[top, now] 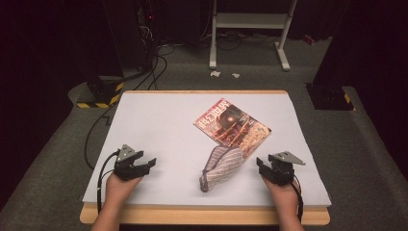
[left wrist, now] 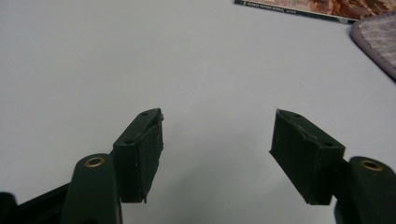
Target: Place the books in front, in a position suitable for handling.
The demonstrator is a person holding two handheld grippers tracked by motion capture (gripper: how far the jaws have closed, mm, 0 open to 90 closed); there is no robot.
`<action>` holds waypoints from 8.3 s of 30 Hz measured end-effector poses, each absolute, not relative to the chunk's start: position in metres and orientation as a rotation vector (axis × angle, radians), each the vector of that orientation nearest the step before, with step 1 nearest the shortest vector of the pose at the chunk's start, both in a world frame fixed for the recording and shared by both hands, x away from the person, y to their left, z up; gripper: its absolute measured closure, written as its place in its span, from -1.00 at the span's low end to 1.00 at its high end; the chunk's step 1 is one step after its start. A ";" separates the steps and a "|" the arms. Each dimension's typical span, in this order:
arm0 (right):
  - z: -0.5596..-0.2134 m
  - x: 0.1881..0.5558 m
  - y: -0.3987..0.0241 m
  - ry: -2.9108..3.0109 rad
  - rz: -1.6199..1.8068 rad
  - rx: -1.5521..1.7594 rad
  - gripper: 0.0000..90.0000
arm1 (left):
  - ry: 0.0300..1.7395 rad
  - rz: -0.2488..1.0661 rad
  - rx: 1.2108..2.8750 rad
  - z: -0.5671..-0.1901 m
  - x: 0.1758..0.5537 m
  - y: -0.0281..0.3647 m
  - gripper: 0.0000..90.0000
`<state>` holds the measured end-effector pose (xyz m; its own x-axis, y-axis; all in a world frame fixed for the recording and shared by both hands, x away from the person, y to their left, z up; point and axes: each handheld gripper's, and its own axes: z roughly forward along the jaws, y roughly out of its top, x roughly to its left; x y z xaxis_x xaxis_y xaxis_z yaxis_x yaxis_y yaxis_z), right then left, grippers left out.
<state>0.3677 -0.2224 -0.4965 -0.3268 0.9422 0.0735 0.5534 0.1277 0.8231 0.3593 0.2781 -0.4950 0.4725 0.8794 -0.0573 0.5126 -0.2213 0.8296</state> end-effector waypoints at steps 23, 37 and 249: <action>-0.496 0.367 -0.224 1.938 1.095 1.441 0.06 | 1.085 0.524 1.884 -0.485 0.352 0.259 -0.24; -0.495 0.367 -0.225 1.934 1.096 1.436 0.07 | 0.926 0.454 1.920 -0.474 0.338 0.211 -0.25; -0.499 0.491 -0.233 1.959 0.889 1.490 -0.15 | 1.012 0.435 1.939 -0.495 0.348 0.218 -0.45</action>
<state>0.4908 -0.2334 -0.4985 -0.2610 0.9652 -0.0145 0.6249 0.1804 0.7596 0.3477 0.2180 -0.4950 0.6067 0.7904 -0.0850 0.4822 -0.2808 0.8299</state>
